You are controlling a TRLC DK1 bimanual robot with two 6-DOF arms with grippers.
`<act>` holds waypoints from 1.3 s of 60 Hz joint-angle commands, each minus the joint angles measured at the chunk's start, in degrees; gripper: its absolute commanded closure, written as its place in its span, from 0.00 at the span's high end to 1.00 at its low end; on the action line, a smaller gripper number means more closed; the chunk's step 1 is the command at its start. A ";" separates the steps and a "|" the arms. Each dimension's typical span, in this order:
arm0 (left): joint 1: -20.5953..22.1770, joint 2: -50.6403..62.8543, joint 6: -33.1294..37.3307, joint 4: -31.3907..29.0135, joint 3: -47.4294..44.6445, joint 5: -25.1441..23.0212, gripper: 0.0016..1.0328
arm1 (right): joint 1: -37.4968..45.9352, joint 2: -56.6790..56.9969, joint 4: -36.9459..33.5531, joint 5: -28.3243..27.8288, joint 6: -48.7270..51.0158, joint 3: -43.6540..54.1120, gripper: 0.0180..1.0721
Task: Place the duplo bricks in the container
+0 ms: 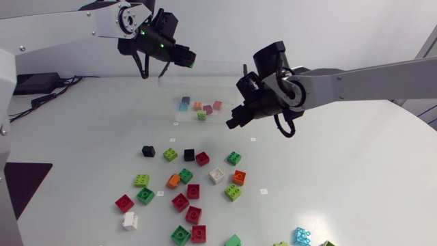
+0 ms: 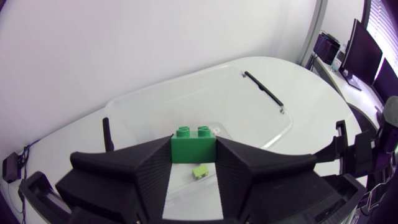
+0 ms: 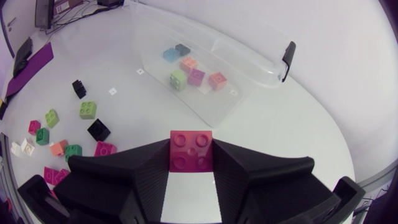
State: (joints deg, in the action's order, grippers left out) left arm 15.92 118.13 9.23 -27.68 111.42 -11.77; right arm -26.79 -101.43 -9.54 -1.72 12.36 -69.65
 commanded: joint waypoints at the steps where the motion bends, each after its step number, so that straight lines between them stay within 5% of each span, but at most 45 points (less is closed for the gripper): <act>1: 0.42 2.90 -2.12 1.49 3.63 -0.53 0.25 | -0.11 2.11 -1.62 -0.04 -1.73 -0.93 0.28; 7: 0.69 3.78 -2.38 3.60 3.98 0.96 0.61 | -0.28 2.99 -1.89 -0.04 -3.13 -2.69 0.28; 9: 0.69 3.51 -2.38 3.86 3.46 1.75 0.83 | -0.46 2.99 -1.89 -0.04 -3.48 -3.57 0.28; 12: 0.60 2.37 -2.29 4.48 1.88 2.37 0.96 | -0.72 2.99 -2.32 -0.04 -4.10 -4.88 0.27; 23: -0.98 -11.95 0.43 12.65 -14.91 2.45 0.96 | -1.25 1.41 -2.32 0.22 -6.12 -11.83 0.28; 43: -5.99 -31.38 9.57 9.14 -38.29 2.54 0.96 | -1.25 -7.47 -2.24 0.84 -8.05 -25.10 0.28; 62: -9.16 -36.21 14.14 10.10 -55.96 2.45 0.96 | -1.52 -13.89 -2.24 1.45 -8.76 -32.66 0.28; 78: -10.03 -35.51 15.81 12.30 -61.67 2.54 0.96 | -2.22 -19.16 -2.68 2.33 -9.28 -38.90 0.28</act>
State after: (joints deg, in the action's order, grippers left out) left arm 6.63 83.02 23.22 -16.21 51.31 -9.02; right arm -28.47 -118.04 -11.81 0.21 4.25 -106.02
